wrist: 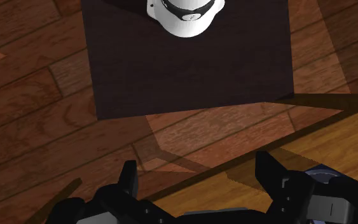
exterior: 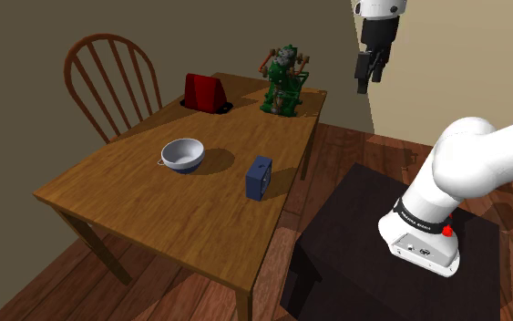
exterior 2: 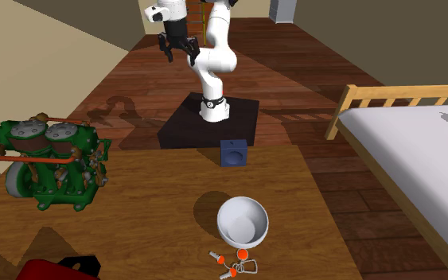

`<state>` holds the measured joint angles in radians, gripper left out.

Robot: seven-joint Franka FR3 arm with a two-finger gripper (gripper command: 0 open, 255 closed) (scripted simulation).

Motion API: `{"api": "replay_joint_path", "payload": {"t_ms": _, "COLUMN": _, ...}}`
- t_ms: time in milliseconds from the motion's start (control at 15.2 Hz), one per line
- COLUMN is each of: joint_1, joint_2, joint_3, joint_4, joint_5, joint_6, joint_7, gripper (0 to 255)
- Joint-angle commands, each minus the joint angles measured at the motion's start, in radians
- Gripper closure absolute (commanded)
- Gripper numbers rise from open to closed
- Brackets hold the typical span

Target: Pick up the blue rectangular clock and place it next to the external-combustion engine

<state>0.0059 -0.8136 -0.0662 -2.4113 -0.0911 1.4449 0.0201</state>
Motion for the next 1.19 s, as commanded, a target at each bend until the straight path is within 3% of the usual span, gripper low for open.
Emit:
{"api": "replay_joint_path", "payload": {"t_ms": 0, "joint_1": 0.000, "joint_2": 0.000, "joint_3": 0.000, "joint_4": 0.000, "joint_5": 0.000, "joint_6": 0.000, "joint_7": 0.000, "gripper": 0}}
{"api": "replay_joint_path", "payload": {"t_ms": 594, "joint_1": -0.014, "joint_2": -0.002, "joint_3": 0.224, "joint_4": -0.167, "joint_5": 0.207, "joint_6": 0.214, "joint_7": 0.431, "gripper": 0}}
{"api": "replay_joint_path", "payload": {"t_ms": 1122, "joint_1": -0.039, "joint_2": 0.166, "joint_3": 0.442, "joint_4": -0.189, "joint_5": 0.349, "joint_6": 0.471, "joint_7": 0.800, "gripper": 0}}
